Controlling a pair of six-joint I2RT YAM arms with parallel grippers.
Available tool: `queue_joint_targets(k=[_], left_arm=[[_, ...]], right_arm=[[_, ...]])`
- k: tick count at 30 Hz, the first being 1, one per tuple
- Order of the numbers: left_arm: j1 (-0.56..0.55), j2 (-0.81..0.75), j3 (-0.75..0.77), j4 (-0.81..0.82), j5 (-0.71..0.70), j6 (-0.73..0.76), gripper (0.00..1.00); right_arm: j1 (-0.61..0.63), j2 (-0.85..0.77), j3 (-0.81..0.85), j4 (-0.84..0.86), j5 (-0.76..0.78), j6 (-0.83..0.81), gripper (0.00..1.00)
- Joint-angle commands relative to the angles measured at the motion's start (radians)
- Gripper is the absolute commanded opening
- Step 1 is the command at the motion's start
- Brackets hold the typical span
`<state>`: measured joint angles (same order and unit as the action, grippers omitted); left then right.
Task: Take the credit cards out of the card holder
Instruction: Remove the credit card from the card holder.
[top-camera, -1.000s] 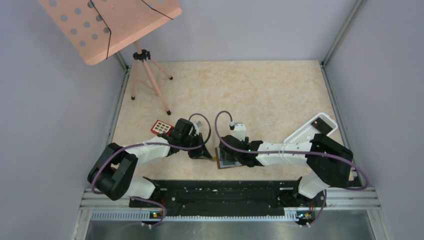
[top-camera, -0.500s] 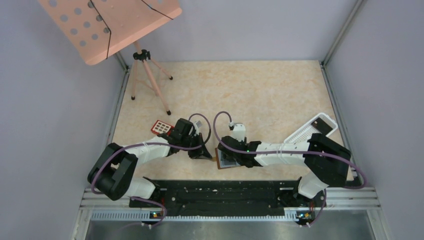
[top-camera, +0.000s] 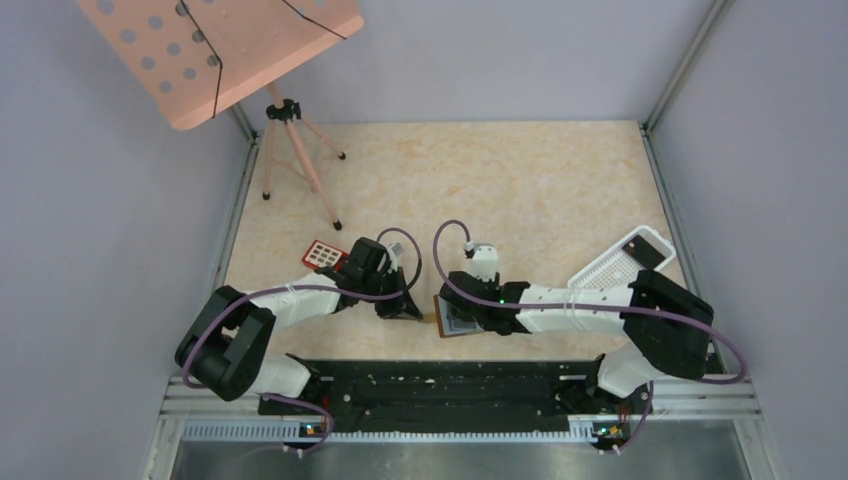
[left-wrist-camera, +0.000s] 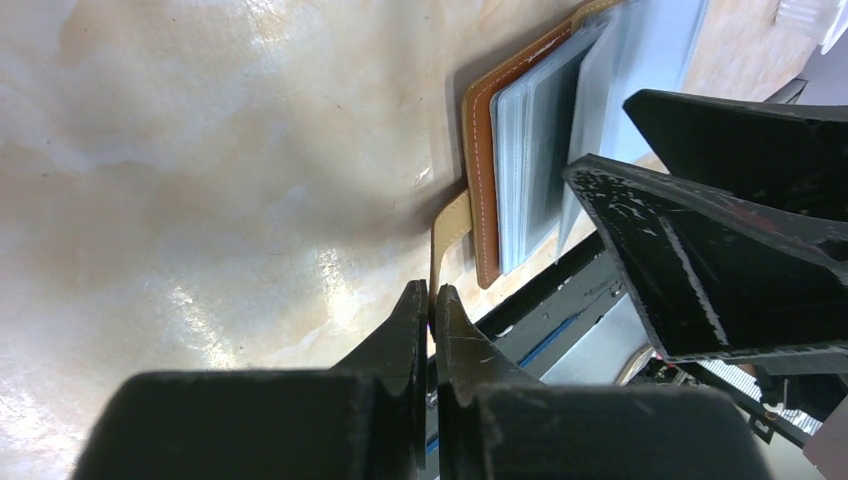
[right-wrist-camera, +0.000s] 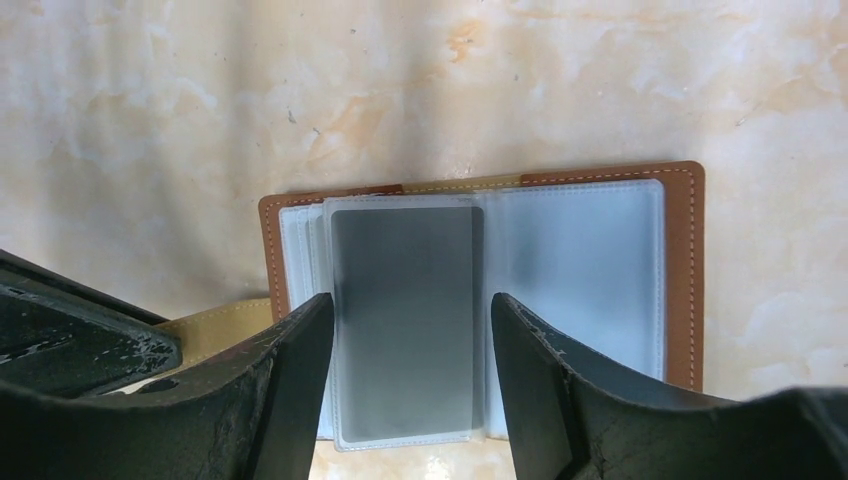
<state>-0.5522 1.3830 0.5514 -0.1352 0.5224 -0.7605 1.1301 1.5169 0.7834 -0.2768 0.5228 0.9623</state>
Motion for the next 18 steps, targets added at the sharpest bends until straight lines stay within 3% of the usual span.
queue_joint_targets(k=[1,10,18], left_arm=[[0.002,-0.029,0.011,-0.001,-0.010,0.016,0.00],[0.003,-0.031,0.016,-0.014,-0.016,0.018,0.00],[0.002,-0.058,0.036,-0.053,-0.030,0.017,0.00]], right_arm=[[0.011,-0.062,-0.006,-0.049,0.063,0.014,0.59],[0.011,-0.136,-0.027,-0.140,0.103,0.044,0.60],[-0.026,-0.322,-0.089,-0.282,0.154,0.035,0.60]])
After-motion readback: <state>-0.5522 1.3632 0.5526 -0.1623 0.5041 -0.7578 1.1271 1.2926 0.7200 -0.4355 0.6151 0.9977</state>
